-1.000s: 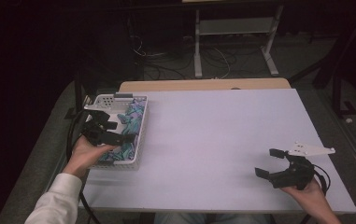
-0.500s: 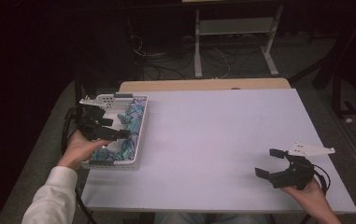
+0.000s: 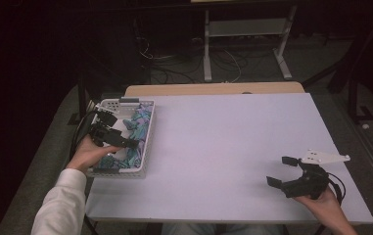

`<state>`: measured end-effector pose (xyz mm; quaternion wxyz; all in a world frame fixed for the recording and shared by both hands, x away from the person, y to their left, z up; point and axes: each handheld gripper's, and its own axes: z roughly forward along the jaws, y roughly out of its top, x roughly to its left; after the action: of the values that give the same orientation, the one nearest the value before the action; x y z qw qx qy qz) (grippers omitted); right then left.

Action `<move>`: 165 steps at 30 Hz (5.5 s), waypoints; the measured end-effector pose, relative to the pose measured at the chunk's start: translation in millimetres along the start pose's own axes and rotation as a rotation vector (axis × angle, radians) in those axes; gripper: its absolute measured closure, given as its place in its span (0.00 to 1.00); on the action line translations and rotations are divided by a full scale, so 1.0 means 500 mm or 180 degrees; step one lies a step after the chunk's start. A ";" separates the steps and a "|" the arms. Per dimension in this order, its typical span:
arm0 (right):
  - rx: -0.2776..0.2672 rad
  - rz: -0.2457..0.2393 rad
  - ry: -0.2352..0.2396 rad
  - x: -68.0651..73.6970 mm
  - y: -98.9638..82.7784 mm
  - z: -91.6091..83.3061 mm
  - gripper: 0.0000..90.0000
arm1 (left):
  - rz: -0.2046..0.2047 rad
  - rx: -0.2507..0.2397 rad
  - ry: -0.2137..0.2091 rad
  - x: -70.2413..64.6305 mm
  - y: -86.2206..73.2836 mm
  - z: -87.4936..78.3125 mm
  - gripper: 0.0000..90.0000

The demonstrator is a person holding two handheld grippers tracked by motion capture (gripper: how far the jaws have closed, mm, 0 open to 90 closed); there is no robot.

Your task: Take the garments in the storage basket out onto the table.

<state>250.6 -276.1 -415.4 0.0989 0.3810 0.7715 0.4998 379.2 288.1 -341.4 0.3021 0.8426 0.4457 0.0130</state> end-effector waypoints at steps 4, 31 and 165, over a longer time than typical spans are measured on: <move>0.0010 -0.0012 0.0004 0.001 0.000 0.001 0.00 | -0.0030 0.0045 0.0011 0.006 -0.002 0.009 0.00; 0.0007 -0.0024 -0.0035 0.001 0.000 0.002 0.00 | -0.0174 0.0671 0.0100 0.023 -0.018 0.092 0.00; -0.0054 -0.0007 -0.0066 -0.003 0.001 -0.003 0.00 | 0.0227 -0.0310 0.0148 -0.110 0.254 -0.382 0.92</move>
<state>250.9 -278.2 -414.7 0.1107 0.3844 0.7666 0.5023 385.0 287.8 -105.7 0.3316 0.8417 0.4212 0.0650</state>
